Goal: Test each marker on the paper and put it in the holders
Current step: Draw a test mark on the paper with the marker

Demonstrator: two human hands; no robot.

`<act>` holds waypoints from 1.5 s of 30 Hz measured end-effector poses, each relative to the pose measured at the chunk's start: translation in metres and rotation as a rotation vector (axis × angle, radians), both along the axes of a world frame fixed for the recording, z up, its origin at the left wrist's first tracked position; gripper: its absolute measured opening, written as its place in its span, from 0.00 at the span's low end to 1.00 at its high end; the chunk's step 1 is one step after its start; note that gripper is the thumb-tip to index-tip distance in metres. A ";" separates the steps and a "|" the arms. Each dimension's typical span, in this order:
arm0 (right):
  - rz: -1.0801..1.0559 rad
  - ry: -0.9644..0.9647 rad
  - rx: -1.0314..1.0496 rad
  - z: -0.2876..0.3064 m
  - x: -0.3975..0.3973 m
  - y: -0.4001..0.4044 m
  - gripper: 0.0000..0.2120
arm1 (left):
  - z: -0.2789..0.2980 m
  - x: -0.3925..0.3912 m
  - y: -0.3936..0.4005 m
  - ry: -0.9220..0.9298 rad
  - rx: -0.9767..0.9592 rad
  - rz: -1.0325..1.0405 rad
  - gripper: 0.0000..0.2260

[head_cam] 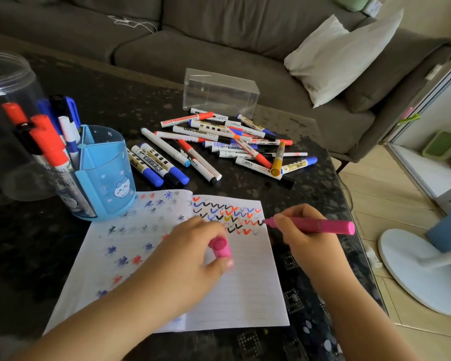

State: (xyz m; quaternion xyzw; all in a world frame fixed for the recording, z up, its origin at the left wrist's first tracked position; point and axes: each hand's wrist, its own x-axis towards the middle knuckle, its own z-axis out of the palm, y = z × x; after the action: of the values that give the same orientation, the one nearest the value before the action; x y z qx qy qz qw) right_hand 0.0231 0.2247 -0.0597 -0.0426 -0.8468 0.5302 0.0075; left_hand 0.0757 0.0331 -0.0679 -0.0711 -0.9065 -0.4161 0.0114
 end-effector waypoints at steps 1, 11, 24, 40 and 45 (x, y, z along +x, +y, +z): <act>0.029 0.004 -0.056 0.005 0.003 -0.001 0.04 | 0.001 -0.003 -0.001 -0.056 0.138 0.056 0.04; 0.157 0.046 -0.446 0.033 0.026 -0.003 0.13 | 0.018 -0.006 0.008 -0.392 0.879 0.208 0.08; 0.109 0.030 -0.496 0.026 0.026 -0.006 0.15 | 0.021 0.005 0.012 -0.271 0.490 -0.155 0.04; 0.114 0.040 -0.497 0.037 0.039 -0.029 0.14 | 0.034 0.008 -0.002 0.016 0.090 -0.055 0.05; 0.159 0.089 -0.254 0.062 0.045 -0.029 0.09 | 0.049 0.003 -0.009 0.132 -0.010 0.016 0.12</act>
State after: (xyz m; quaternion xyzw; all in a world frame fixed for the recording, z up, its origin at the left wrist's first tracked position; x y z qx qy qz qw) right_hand 0.0685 0.1960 0.0026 0.0476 -0.7725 0.6332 -0.0027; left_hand 0.0783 0.0246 -0.0186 -0.0914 -0.9063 -0.4059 0.0742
